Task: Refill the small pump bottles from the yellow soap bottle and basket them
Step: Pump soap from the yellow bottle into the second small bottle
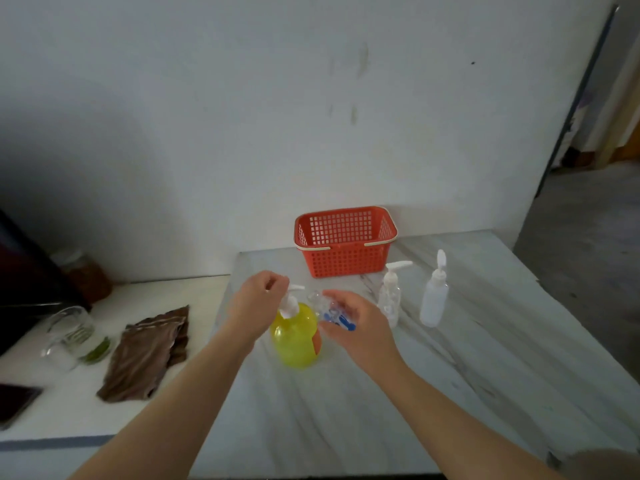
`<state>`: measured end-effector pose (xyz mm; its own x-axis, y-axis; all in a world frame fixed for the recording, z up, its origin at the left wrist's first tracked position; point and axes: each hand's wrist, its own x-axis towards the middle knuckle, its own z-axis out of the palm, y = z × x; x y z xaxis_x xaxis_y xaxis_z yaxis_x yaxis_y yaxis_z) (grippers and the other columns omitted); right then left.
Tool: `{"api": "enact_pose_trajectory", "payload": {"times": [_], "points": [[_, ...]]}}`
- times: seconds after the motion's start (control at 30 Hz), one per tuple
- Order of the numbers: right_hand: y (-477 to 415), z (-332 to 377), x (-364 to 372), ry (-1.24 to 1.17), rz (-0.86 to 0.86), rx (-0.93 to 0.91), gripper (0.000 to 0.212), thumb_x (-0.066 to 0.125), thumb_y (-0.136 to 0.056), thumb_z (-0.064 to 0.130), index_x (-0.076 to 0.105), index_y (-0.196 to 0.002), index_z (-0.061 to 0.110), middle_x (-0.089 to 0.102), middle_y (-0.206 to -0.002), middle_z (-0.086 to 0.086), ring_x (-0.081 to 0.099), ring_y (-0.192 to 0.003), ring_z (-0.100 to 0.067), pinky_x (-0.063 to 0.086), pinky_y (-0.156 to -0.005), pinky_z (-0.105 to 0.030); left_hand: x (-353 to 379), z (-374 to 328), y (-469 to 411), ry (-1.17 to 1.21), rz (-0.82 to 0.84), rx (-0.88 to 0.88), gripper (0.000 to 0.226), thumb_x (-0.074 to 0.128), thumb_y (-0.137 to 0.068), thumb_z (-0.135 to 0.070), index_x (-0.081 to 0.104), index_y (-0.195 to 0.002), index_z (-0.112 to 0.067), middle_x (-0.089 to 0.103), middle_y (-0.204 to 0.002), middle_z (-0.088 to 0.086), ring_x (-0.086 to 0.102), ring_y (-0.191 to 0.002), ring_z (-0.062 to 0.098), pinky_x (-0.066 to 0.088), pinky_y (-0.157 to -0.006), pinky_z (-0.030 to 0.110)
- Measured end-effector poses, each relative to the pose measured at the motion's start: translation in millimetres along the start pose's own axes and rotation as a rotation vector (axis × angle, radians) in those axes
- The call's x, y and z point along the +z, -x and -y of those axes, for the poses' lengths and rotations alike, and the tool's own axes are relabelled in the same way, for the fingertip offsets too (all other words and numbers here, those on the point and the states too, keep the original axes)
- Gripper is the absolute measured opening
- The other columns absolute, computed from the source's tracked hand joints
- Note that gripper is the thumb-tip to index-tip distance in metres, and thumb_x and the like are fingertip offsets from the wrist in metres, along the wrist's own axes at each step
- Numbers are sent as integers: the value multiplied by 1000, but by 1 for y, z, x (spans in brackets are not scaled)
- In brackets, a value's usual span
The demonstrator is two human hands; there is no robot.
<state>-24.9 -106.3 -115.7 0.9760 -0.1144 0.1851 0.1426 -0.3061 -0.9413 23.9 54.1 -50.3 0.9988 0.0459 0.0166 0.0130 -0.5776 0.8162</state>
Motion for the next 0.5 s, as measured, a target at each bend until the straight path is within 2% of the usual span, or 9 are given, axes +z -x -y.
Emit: {"api": "enact_pose_trajectory", "payload": {"times": [0.13, 0.2, 0.27, 0.4, 0.5], "points": [[-9, -2, 5, 1, 13, 18, 48, 79, -74, 15, 57, -108, 41, 66, -110, 3, 62, -98, -6, 44, -80, -8, 4, -4, 3, 65, 223, 0, 17, 59, -89, -25, 60, -104, -16, 61, -93, -1, 57, -79, 13, 46, -67, 25], [-12, -4, 6, -4, 18, 37, 47, 79, -74, 14, 58, -108, 39, 67, -109, 3, 62, -96, -4, 44, -77, -5, 0, 0, 1, 79, 302, 3, 30, 65, -80, -13, 58, -108, -21, 62, -104, 3, 61, -91, 19, 50, -76, 30], [-12, -6, 6, -3, 9, 50, 45, 78, -75, 16, 59, -109, 39, 67, -109, 4, 62, -97, -4, 43, -77, -5, -4, 4, 0, 46, 333, 31, 33, 61, -79, -6, 58, -108, -22, 64, -109, 5, 62, -100, 23, 51, -83, 34], [-9, -7, 5, -4, -18, 57, 45, 77, -76, 17, 61, -112, 38, 67, -107, 6, 61, -96, 0, 42, -75, -2, -4, 7, 0, -193, 239, 170, 16, 53, -87, -6, 64, -95, -15, 66, -94, 5, 58, -82, 20, 43, -68, 27], [-3, -7, 1, -8, -7, 58, 45, 76, -77, 18, 62, -116, 34, 67, -109, 7, 62, -98, -1, 43, -76, -3, 4, 3, 5, -262, 270, 214, 12, 54, -87, -7, 64, -88, -14, 67, -90, 5, 55, -75, 18, 42, -66, 29]]}}
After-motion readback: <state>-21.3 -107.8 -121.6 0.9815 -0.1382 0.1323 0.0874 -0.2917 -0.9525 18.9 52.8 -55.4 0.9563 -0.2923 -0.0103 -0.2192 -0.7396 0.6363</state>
